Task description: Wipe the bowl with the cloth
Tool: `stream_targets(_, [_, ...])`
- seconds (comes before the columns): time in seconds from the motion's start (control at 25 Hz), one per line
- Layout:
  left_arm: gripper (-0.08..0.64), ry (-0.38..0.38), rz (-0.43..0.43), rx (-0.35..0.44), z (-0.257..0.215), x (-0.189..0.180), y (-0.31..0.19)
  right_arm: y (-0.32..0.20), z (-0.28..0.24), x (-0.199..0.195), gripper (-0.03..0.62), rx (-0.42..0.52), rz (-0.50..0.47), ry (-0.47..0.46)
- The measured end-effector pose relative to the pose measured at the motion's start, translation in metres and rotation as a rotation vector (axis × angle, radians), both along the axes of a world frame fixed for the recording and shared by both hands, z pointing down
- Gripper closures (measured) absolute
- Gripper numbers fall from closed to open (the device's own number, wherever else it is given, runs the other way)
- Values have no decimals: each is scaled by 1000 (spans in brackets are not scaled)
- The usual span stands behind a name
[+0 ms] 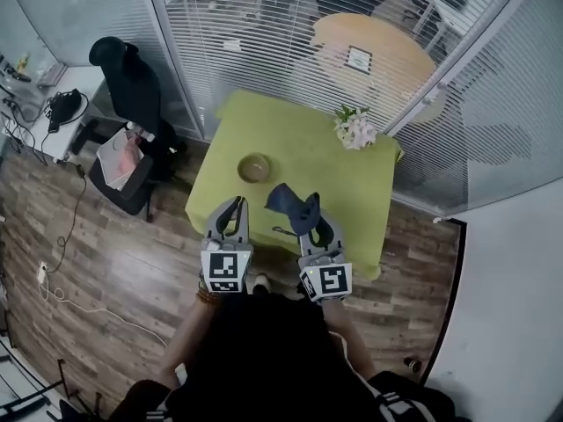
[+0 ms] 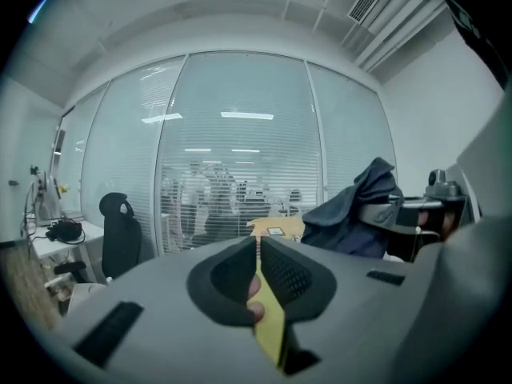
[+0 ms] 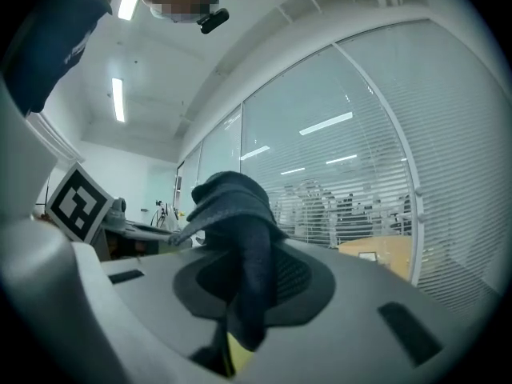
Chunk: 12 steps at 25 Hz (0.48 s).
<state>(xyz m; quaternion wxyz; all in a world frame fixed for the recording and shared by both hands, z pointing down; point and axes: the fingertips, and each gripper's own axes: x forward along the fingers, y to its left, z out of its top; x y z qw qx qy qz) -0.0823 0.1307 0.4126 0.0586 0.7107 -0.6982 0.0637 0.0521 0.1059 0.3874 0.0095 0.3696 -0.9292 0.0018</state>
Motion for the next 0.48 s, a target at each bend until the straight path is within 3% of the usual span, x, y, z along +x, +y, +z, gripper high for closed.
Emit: stream_targets(0.48, [537,73,32,-52,28,-68,-65,-64,16,-61,535,-29,30,152])
